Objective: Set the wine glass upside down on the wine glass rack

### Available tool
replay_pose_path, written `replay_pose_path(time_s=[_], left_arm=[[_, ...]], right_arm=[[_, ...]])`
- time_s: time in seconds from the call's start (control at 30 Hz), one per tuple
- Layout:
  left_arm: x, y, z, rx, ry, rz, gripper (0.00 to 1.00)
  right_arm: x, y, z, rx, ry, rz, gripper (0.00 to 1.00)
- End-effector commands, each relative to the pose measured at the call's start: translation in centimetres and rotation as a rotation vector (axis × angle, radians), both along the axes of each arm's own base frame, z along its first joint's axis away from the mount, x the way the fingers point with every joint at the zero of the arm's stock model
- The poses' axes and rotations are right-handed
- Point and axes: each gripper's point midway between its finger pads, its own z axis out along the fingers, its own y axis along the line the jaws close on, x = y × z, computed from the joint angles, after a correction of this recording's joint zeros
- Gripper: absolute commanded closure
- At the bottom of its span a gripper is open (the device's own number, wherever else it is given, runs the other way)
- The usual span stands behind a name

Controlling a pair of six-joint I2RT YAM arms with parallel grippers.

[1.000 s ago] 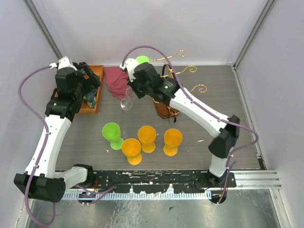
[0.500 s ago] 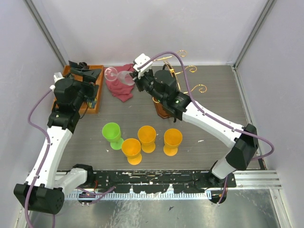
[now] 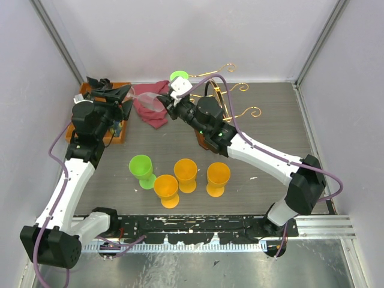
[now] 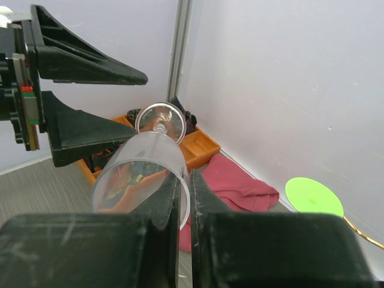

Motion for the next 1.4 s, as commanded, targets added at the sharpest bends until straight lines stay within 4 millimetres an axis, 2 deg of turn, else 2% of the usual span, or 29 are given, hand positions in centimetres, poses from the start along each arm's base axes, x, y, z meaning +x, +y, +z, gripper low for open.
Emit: replay_pose_path(time_s=[0.0,0.4,0.6,0.73,1.0,1.1,1.13,1.23,1.37], left_arm=[[0.0,-0.6,1.2,-0.049,-0.044,-0.034,0.34],[0.5,-0.8,0.0,-0.049,-0.001,-0.039,0.36],[1.3,-0.8,-0.1,-0.061,-0.017,-0.033,0.44],[1.7,-0.8,0.1,-0.056,-0.031,-0.032,0.57],[2.0,-1.0,0.6,0.032,-0.036,-0.044,0.97],[2.2,-1.2,1.1,0.089,-0.043,-0.059,1.0],[2.4,-1.3,1.3,0.105,-0.051,-0.066,1.0],[3.2,-1.7,2.1,0.171,-0.103,-0.09,1.0],[4.0,-2.3,4.8,0.33,-0.227,-0.14,1.0]], right_arm=[[-1.7,-0.7,6.4,0.178,-0.146,0.039,1.0],[-2.7,0.0,7.3,0.199,-0.172,0.092,1.0],[-4.0,0.9,6.9,0.19,-0.154,0.168,1.0],[-4.2,1.2,6.3,0.172,-0.134,0.181,1.0],[-2.8,0.3,5.6,0.136,-0.107,0.083,0.95],[-2.6,0.1,5.4,0.121,-0.103,0.067,0.94],[-2.6,0.2,5.2,0.112,-0.099,0.073,0.9],[-2.6,0.2,5.0,0.088,-0.082,0.071,0.66],[-2.1,-1.4,4.3,0.03,-0.064,-0.007,0.46]])
